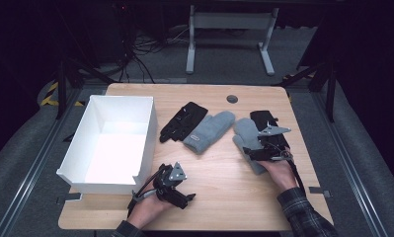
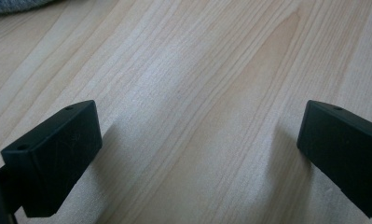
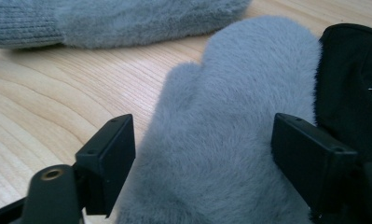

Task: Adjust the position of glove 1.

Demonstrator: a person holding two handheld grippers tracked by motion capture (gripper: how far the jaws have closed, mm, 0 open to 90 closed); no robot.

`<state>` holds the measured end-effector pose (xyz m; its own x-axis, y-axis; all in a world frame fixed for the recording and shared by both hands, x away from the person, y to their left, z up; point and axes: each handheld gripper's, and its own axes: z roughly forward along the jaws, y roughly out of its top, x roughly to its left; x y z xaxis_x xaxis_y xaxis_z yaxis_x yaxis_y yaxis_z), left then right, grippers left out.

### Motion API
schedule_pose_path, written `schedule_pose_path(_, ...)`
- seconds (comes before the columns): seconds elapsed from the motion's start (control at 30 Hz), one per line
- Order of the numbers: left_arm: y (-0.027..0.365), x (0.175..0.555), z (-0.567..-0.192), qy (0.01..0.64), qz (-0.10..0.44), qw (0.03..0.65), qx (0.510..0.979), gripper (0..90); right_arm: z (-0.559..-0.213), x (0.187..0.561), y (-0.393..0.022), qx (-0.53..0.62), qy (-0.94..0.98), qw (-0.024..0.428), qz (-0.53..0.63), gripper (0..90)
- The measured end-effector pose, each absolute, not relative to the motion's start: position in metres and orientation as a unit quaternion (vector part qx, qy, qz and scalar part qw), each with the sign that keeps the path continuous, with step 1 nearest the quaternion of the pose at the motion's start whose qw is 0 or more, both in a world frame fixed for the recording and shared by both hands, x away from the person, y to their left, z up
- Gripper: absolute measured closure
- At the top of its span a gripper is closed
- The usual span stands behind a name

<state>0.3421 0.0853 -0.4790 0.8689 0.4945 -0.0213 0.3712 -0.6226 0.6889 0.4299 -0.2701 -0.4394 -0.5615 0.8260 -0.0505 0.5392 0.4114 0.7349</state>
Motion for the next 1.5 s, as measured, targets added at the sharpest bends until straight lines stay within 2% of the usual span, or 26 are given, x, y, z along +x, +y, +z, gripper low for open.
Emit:
schedule_pose_path(0.07, 0.085, 0.342, -0.479, 0.242, 0.086, 0.361, 0.896, 0.1, -0.442, 0.431, -0.270, 0.419, 0.816, 0.206, 0.342, 25.1)
schedule_pose_path(0.27, 0.085, 0.341, -0.479, 0.243, 0.085, 0.360, 0.897, 0.1, -0.447, 0.433, -0.271, 0.417, 0.822, 0.204, 0.330, 38.4)
schedule_pose_path(0.53, 0.085, 0.341, -0.479, 0.243, 0.085, 0.361, 0.897, 0.1, -0.446, 0.428, -0.272, 0.405, 0.824, 0.207, 0.337, 76.9)
schedule_pose_path(0.6, 0.086, 0.341, -0.479, 0.243, 0.085, 0.360, 0.897, 0.1, -0.443, 0.427, -0.273, 0.402, 0.823, 0.212, 0.341, 82.4)
schedule_pose_path(0.87, 0.085, 0.341, -0.479, 0.242, 0.086, 0.361, 0.896, 0.1, -0.430, 0.417, -0.279, 0.391, 0.818, 0.213, 0.365, 84.5)
schedule_pose_path(1.5, 0.085, 0.341, -0.479, 0.242, 0.086, 0.361, 0.896, 0.1, -0.415, 0.362, -0.257, 0.305, 0.842, 0.159, 0.416, 84.6)
